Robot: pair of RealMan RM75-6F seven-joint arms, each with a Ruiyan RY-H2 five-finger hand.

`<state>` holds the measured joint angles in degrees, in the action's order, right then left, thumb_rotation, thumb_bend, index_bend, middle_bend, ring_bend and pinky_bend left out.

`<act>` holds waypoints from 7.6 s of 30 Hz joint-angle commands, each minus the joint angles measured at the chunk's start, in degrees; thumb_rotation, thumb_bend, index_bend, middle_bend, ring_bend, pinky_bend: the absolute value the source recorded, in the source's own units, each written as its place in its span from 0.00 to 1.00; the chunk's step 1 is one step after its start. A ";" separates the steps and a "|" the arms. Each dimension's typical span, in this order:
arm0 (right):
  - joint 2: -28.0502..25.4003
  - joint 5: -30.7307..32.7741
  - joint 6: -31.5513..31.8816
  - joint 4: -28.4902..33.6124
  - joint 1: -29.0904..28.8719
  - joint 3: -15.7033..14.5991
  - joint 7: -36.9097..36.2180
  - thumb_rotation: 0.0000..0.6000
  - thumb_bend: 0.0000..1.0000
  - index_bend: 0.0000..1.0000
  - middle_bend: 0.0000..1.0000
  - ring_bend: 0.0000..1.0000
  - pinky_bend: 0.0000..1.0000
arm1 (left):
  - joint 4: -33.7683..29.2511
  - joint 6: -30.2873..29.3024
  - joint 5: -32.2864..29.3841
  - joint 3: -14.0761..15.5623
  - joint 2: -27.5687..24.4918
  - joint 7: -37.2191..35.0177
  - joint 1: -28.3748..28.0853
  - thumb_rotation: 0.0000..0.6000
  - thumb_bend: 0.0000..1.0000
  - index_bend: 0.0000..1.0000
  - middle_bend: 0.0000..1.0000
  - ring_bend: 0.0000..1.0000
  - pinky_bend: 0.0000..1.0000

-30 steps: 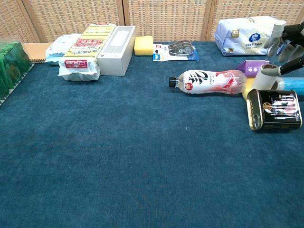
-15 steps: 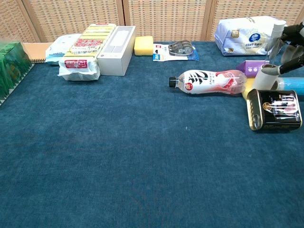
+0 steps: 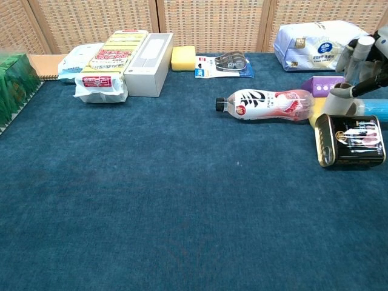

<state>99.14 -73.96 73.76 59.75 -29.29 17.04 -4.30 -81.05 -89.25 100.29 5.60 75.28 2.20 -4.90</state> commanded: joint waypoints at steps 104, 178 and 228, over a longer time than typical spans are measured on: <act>-0.26 -4.22 4.58 6.55 -2.59 0.79 -0.09 1.00 0.33 0.79 0.92 1.00 0.95 | 3.44 2.58 -2.01 -0.41 3.26 1.69 -1.04 1.00 0.21 0.10 0.18 0.15 0.33; -28.82 11.05 -1.01 51.35 5.49 3.77 5.45 1.00 0.36 0.79 0.95 1.00 0.97 | 2.30 2.35 -1.00 0.40 3.04 3.04 -1.00 1.00 0.21 0.10 0.18 0.15 0.33; -29.21 -10.46 9.36 49.88 12.81 -9.31 9.14 1.00 0.38 0.80 0.99 1.00 1.00 | 1.74 3.09 -0.80 0.69 3.02 3.54 -1.15 1.00 0.21 0.10 0.18 0.15 0.33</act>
<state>69.21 -75.81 82.69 112.49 -17.66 14.25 3.08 -79.28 -86.19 99.95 6.82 78.21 5.67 -5.94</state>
